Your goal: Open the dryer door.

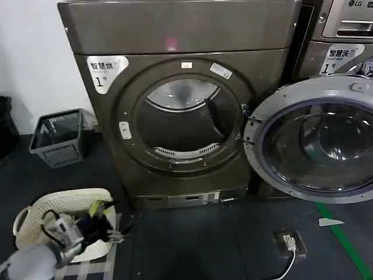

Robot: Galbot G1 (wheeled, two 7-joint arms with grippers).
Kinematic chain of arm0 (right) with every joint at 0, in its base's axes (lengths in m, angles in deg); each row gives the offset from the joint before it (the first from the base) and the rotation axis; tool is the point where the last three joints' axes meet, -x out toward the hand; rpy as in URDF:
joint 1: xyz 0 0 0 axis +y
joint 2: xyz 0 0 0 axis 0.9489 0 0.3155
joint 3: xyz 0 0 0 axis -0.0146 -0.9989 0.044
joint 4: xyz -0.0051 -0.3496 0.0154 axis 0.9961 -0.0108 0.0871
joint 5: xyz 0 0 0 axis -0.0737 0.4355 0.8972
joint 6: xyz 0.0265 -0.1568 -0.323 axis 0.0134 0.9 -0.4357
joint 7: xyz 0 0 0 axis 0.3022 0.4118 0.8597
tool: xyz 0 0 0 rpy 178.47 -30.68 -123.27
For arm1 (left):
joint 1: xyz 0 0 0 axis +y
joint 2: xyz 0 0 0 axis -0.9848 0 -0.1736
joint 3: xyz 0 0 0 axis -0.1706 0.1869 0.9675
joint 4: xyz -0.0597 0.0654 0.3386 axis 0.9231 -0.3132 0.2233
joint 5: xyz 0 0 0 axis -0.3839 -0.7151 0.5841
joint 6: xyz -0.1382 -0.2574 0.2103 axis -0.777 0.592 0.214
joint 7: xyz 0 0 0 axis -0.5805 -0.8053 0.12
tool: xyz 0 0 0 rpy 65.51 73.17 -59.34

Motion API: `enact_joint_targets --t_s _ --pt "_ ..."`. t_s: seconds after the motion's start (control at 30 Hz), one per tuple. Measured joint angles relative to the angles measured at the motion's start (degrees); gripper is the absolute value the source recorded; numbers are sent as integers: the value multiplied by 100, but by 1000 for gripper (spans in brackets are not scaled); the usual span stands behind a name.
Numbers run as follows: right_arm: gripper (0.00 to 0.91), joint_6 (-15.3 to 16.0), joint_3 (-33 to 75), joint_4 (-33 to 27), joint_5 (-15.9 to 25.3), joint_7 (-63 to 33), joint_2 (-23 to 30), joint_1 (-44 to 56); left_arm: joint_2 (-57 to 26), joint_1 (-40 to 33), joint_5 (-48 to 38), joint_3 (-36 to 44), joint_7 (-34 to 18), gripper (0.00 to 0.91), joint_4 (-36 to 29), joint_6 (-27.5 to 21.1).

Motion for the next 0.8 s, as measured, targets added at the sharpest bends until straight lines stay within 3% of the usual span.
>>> enact_joint_targets --t_s 0.47,0.6,0.8 --pt "907 -7 -134 -47 5 33 76 -92 -28 237 -2410 -1078 -566 907 759 -2482" --pt "907 3 -135 -3 -2 34 73 -91 -48 323 -2867 -1357 -582 907 905 -2885" --pt "907 5 -147 8 -6 38 105 -87 -146 330 -3668 -1698 -699 907 1197 -2886"
